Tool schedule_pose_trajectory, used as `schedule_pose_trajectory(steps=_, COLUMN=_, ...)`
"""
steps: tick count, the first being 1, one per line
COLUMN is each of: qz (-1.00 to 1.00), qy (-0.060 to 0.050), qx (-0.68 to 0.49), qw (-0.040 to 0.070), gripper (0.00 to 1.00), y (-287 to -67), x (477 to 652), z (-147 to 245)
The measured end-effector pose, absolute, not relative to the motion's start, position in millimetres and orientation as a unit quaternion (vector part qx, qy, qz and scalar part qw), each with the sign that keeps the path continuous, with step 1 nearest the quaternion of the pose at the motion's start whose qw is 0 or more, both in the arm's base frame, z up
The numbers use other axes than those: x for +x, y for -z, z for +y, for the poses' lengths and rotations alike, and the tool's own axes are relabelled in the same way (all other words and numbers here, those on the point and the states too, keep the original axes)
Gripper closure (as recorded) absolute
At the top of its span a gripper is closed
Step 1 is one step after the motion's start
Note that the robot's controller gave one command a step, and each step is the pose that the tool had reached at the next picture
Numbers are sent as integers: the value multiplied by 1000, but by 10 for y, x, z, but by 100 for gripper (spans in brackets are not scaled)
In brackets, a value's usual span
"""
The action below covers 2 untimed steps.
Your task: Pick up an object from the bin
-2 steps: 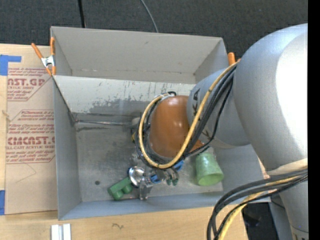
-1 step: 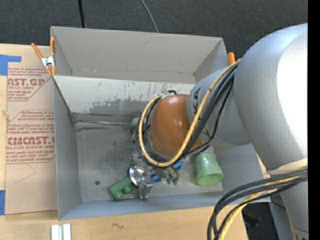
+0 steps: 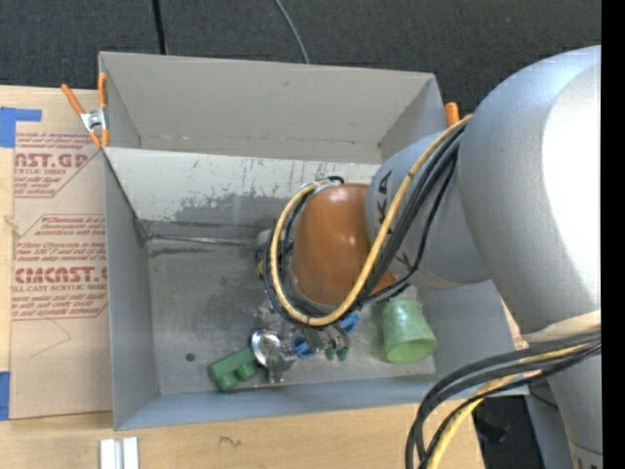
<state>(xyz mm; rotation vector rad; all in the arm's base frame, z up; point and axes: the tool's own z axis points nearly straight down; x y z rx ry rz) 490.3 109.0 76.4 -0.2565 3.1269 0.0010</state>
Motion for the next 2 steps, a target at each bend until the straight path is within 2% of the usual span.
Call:
schedule_pose_trajectory(steps=1, qz=997, qy=0, qx=-82, qw=2, gripper=100, y=-1114, x=4912, z=1093)
schedule_pose_trajectory(steps=2, qz=997, qy=0, qx=-82, qw=5, gripper=100, y=-2033, x=4930, z=1102)
